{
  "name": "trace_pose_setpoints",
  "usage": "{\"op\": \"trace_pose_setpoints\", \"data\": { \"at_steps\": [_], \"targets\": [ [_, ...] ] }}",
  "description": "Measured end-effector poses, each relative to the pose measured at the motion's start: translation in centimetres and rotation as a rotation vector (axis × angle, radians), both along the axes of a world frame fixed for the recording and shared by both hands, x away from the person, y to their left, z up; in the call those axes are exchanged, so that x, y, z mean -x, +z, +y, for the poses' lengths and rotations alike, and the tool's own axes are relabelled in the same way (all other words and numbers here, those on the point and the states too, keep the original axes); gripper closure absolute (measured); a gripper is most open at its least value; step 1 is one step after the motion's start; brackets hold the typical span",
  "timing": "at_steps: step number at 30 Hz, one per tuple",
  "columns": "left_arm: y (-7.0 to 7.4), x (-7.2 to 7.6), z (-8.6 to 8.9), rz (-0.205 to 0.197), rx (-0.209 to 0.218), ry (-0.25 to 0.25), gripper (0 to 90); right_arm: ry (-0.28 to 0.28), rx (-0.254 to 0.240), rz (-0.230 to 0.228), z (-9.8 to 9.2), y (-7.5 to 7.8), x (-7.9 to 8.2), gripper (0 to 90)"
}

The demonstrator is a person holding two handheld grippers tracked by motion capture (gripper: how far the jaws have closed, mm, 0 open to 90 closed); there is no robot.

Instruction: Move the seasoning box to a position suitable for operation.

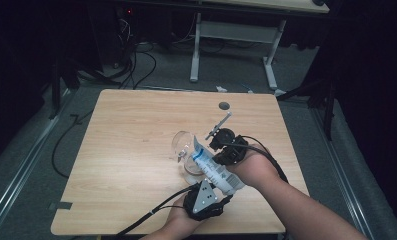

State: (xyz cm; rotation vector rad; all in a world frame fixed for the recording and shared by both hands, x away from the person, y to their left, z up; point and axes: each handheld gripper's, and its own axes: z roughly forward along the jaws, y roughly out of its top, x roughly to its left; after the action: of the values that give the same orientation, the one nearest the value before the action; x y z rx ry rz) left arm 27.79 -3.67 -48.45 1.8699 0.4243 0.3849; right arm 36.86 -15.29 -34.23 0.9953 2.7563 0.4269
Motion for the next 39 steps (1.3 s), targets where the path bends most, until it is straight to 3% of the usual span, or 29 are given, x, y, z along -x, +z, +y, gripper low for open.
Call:
{"op": "trace_pose_setpoints", "data": {
  "at_steps": [39],
  "targets": [
    [0.47, -0.12, 0.00, -0.013, 0.014, 0.008, 50.9, 0.012, -0.002, -0.017, 0.10, 0.43, -0.14, 90.0]
  ]
}}
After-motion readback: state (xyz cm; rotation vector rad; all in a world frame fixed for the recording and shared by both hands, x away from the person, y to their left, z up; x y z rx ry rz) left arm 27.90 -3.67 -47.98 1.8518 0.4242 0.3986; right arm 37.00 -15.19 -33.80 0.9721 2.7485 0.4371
